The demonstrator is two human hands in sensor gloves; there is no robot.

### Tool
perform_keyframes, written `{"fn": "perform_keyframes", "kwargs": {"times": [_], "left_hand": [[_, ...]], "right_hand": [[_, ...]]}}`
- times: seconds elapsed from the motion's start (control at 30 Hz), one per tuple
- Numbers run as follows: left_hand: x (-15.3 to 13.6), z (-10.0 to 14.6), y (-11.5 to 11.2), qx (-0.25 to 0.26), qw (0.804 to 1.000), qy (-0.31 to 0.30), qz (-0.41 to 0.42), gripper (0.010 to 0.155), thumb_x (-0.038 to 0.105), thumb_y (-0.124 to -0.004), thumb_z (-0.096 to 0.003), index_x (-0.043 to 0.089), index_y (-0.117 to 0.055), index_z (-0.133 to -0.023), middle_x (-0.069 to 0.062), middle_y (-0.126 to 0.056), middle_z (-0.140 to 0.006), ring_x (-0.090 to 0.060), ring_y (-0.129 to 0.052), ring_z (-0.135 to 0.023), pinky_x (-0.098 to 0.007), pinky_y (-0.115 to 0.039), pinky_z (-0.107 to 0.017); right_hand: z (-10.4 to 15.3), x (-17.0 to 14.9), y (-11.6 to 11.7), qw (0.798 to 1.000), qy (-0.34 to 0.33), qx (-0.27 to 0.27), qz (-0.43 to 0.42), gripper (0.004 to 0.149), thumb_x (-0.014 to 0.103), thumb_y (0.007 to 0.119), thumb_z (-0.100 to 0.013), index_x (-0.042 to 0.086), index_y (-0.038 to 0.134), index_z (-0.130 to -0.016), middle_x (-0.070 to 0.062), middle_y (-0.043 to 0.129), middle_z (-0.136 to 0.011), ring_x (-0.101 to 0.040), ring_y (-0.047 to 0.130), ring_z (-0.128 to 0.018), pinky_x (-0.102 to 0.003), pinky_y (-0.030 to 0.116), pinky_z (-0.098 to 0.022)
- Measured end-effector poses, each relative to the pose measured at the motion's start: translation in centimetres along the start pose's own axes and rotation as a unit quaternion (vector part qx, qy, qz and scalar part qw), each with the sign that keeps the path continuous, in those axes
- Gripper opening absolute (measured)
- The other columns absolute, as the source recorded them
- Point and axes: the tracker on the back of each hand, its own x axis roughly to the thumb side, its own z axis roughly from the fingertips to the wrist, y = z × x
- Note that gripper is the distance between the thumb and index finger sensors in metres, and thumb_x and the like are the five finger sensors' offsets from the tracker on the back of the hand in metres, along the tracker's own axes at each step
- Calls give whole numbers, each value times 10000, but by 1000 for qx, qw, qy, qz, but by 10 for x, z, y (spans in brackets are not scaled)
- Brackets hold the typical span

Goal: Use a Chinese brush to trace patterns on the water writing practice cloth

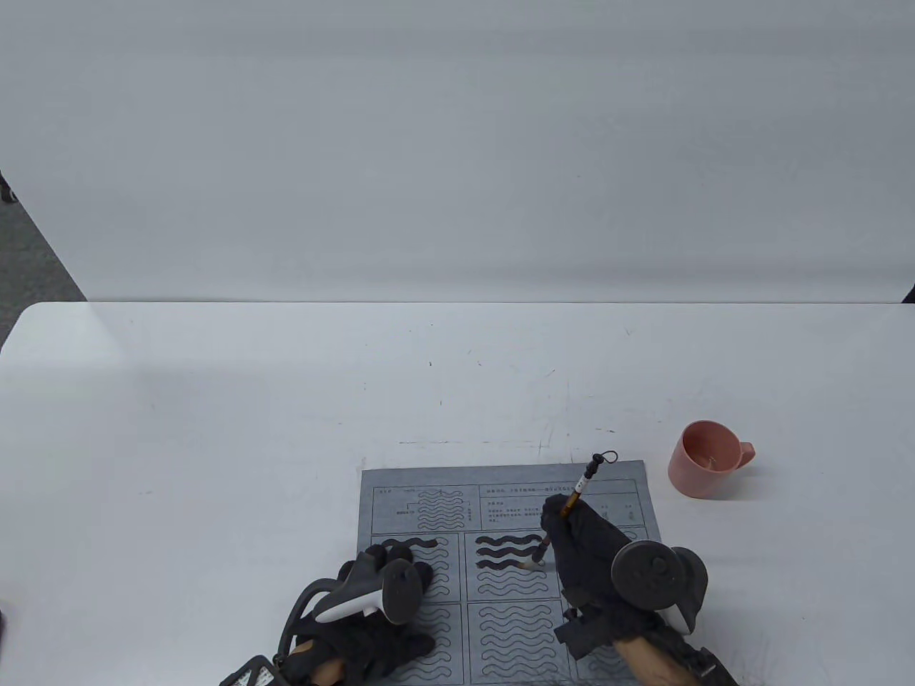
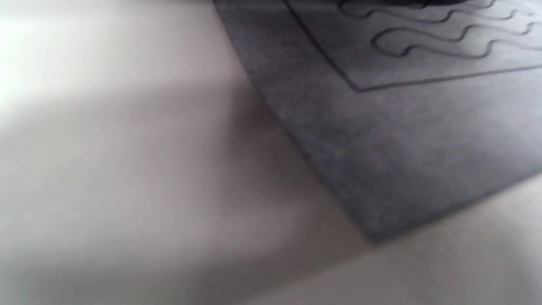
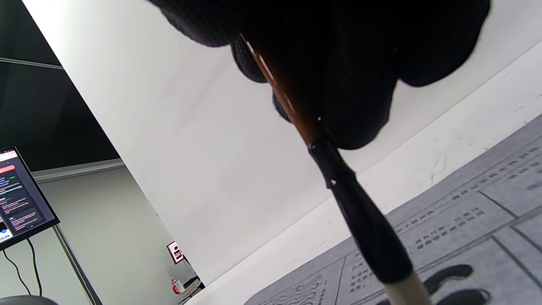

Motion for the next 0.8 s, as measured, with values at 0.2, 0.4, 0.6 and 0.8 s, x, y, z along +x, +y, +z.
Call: {"fn": "perform_keyframes", "kwargs": {"times": [0.2, 0.4, 0.6, 0.8], "left_hand": [[0, 0, 0, 0, 1000, 0, 0, 909, 684, -490, -456, 420, 201, -985, 30, 336, -1031, -348, 306, -964, -615, 73, -716], [0, 0, 0, 0, 1000, 0, 0, 910, 683, -490, -456, 419, 201, -985, 29, 335, -1031, -349, 306, -963, -616, 74, -715], [0, 0, 0, 0, 1000, 0, 0, 909, 684, -490, -456, 420, 201, -985, 31, 336, -1030, -348, 306, -963, -616, 74, -715], [0, 0, 0, 0, 1000, 0, 0, 908, 683, -489, -456, 420, 200, -985, 30, 334, -1031, -348, 305, -964, -615, 73, -716]], "right_hand": [[-1, -4, -3, 1000, 16, 0, -3, 408, 295, 646, -553, 55, 740, -869, -178, 937, -780, -376, 1009, -585, -658, 743, -524], [-1, -5, -3, 1000, 16, -3, 0, 407, 296, 646, -554, 56, 740, -869, -178, 937, -780, -375, 1008, -587, -658, 742, -526], [-2, -5, -5, 1000, 18, -9, 3, 407, 296, 648, -556, 55, 739, -871, -178, 936, -781, -375, 1009, -587, -658, 741, -527], [-2, -6, -6, 1000, 22, -15, 6, 406, 298, 650, -557, 54, 742, -868, -179, 937, -779, -376, 1009, -584, -658, 741, -525]]}}
